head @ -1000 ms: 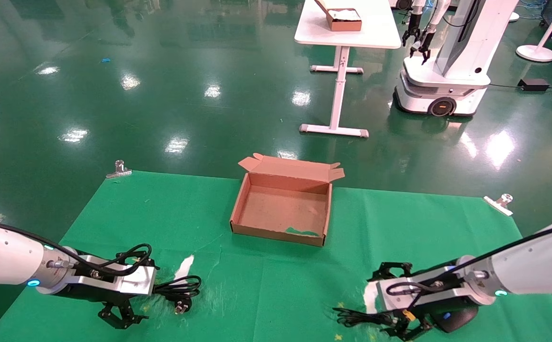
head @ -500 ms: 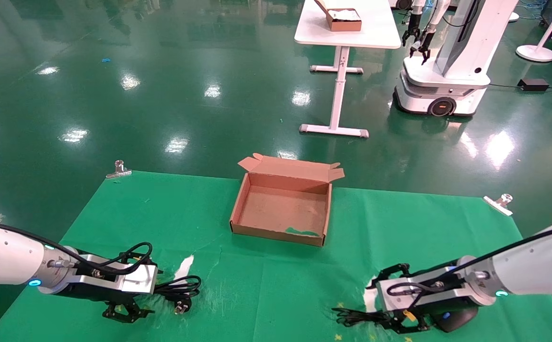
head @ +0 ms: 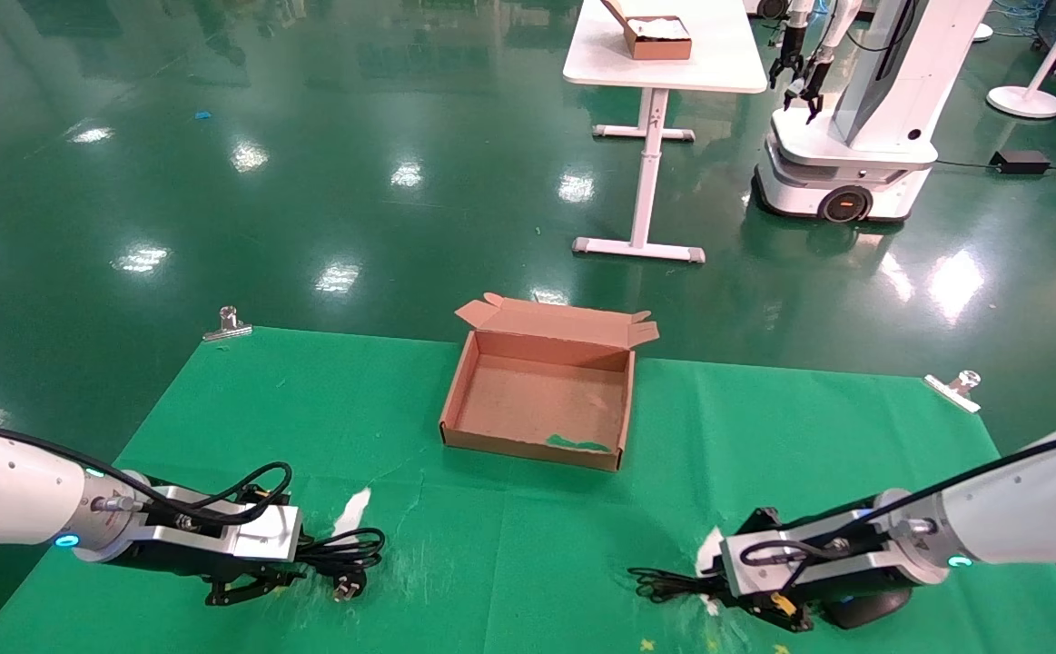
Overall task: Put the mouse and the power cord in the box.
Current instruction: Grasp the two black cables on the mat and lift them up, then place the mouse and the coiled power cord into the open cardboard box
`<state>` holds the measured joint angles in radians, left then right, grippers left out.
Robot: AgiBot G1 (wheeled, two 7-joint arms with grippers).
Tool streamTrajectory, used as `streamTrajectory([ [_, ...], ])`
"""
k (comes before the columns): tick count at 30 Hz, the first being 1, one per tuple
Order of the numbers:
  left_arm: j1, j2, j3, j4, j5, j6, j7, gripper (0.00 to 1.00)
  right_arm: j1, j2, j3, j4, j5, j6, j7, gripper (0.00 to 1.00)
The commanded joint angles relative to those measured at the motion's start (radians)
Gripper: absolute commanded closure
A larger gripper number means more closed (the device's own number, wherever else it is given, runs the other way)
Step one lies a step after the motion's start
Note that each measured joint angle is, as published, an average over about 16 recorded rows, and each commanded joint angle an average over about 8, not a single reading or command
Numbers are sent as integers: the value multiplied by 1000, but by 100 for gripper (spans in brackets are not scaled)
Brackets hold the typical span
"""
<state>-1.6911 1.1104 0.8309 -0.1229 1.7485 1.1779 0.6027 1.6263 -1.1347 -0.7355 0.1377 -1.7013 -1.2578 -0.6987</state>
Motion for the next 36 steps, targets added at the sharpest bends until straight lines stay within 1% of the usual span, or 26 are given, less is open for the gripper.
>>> streamTrajectory([
  [1, 0, 0, 0, 0, -1, 0, 0, 100, 0, 0, 0, 1, 0, 0, 0, 100],
  [10, 0, -4, -4, 2, -6, 7, -3, 100, 0, 2, 2, 2, 3, -1, 1, 100],
  [15, -22, -30, -39, 35, -57, 44, -49, 100, 1, 30, 34, 0, 49, -11, 2, 100],
  [18, -59, -56, -83, 74, -121, 85, -114, 100, 8, 73, 74, 7, 107, -33, 0, 100],
  [22, -131, -85, -151, 126, -219, 149, -233, 100, 38, 155, 132, 49, 189, -78, 3, 100],
  [25, -187, -92, -200, 161, -290, 179, -330, 100, 79, 211, 164, 114, 231, -109, 21, 100],
  [28, -237, -80, -240, 181, -348, 171, -412, 100, 120, 235, 181, 202, 252, -113, 61, 100],
  [30, -267, -67, -262, 186, -380, 147, -455, 100, 139, 226, 188, 264, 257, -94, 97, 100],
  [32, -295, -52, -278, 185, -404, 112, -487, 100, 148, 193, 190, 316, 258, -58, 135, 100],
  [34, -319, -40, -288, 179, -421, 75, -508, 100, 145, 142, 192, 343, 260, -8, 166, 100],
  [36, -340, -32, -294, 172, -430, 44, -521, 100, 134, 81, 191, 340, 261, 45, 178, 100],
])
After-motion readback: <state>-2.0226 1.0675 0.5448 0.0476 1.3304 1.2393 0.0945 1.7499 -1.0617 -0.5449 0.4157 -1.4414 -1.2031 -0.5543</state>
